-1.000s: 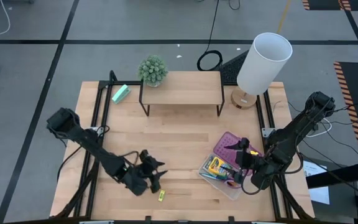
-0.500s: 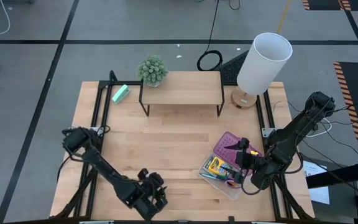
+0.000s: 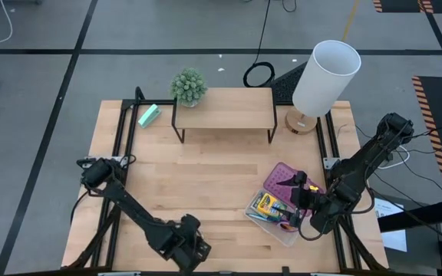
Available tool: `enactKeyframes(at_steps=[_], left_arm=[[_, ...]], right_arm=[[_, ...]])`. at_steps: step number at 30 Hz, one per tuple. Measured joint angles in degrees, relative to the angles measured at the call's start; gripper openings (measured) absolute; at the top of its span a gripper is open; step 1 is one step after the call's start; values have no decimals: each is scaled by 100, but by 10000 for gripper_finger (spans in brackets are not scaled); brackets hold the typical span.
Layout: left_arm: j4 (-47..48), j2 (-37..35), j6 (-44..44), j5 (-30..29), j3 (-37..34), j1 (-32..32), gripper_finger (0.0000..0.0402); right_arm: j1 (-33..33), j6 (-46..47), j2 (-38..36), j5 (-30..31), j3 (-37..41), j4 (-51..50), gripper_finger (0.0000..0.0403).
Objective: Pack school essentials
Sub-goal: Put the yellow eraser into the purple supply box
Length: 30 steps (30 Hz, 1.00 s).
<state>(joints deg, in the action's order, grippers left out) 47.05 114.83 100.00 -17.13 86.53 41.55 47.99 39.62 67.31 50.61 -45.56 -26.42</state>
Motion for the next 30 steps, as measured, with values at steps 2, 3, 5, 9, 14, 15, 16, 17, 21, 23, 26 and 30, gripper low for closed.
enactKeyframes(at_steps=[2,3,5,9,14,15,16,17,21,23,26,30], left_arm=[[-1,0,13,465,72,-104,170],[-10,-1,-54,687,87,-158,170],[121,-2,-108,1020,88,-236,170],[430,0,120,1141,82,-305,170],[384,11,516,602,82,-352,170],[327,31,528,588,82,-356,170],[309,48,539,576,82,-357,170],[326,58,545,577,79,-353,170],[365,50,538,651,80,-300,170],[426,50,-38,615,67,-276,170],[356,41,-1045,570,65,-280,174],[377,-4,-1197,728,65,-312,202]], right_arm=[[0,-3,0,5,0,14,392],[0,-3,0,5,1,26,392],[0,4,0,5,2,56,392],[11,7,0,-51,4,152,392],[11,-44,0,-126,4,178,392],[11,-73,0,-126,4,178,392],[11,-103,0,-126,4,179,392],[11,-123,0,-127,4,178,392],[11,-132,0,-126,4,178,392],[11,-132,-2,-126,4,178,392],[11,-132,0,-126,4,180,392],[11,-42,0,-186,4,244,392]])
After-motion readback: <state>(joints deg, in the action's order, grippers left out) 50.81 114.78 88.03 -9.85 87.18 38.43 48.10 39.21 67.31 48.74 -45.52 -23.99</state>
